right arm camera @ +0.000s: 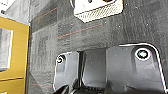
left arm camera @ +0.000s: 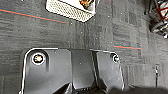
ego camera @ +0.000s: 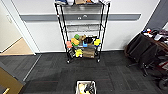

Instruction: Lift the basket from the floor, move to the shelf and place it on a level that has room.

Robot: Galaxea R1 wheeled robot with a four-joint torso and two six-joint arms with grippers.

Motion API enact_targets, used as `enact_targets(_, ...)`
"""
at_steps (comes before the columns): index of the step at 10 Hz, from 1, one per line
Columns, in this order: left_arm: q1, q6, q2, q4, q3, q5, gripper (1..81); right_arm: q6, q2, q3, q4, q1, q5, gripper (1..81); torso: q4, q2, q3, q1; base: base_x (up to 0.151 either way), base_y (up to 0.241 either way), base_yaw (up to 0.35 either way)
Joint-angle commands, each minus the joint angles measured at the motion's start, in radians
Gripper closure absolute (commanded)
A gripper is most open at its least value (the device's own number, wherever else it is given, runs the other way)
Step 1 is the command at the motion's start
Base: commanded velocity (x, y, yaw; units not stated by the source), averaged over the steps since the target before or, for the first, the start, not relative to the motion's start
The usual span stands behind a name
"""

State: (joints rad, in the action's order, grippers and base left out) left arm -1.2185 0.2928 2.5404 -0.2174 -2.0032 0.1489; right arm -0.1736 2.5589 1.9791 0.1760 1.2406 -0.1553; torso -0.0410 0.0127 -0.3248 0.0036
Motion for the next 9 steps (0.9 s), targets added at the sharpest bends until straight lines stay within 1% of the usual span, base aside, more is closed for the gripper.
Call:
enact_targets(1,0.046,0.002,-0.029,-0.003,0.02,-0.035,1.0,-0.001,-0.026,-0.016,-0.007,-0.049,0.039,1.0,0.0,0.0,0.0,0.0,0.089,0.0,0.0)
enact_targets(9,0.044,0.002,-0.029,-0.003,0.021,-0.035,1.0,-0.003,-0.026,-0.014,-0.006,-0.037,0.039,1.0,0.0,0.0,0.0,0.001,0.091,0.0,0.0)
